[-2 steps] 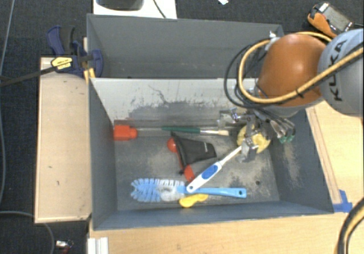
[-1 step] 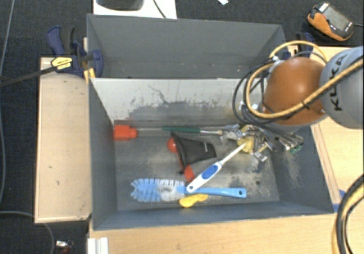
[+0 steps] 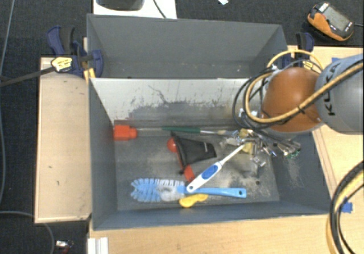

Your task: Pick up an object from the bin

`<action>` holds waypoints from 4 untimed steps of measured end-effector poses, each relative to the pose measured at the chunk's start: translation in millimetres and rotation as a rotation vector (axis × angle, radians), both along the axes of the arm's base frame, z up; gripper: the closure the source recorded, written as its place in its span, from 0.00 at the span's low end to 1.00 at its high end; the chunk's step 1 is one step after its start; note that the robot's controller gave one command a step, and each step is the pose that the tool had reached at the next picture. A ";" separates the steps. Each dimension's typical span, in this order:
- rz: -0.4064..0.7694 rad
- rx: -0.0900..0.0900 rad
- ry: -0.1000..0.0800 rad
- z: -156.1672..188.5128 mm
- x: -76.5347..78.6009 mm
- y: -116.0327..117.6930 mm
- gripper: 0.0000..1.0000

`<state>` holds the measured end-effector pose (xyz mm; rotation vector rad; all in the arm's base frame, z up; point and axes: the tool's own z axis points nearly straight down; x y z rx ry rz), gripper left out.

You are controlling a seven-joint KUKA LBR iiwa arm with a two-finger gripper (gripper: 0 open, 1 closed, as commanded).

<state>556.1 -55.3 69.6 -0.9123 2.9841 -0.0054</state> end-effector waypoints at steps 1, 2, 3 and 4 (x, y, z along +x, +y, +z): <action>-0.149 0.000 -0.007 3.4 28.6 84.9 1.00; -0.148 0.000 -0.007 3.4 28.6 84.8 1.00; -0.148 0.000 -0.007 3.4 28.6 84.8 1.00; -0.148 0.000 -0.007 3.4 28.6 84.8 1.00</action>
Offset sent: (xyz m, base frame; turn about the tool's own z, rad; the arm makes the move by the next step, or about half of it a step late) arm 0.0000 0.0000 0.0000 0.0000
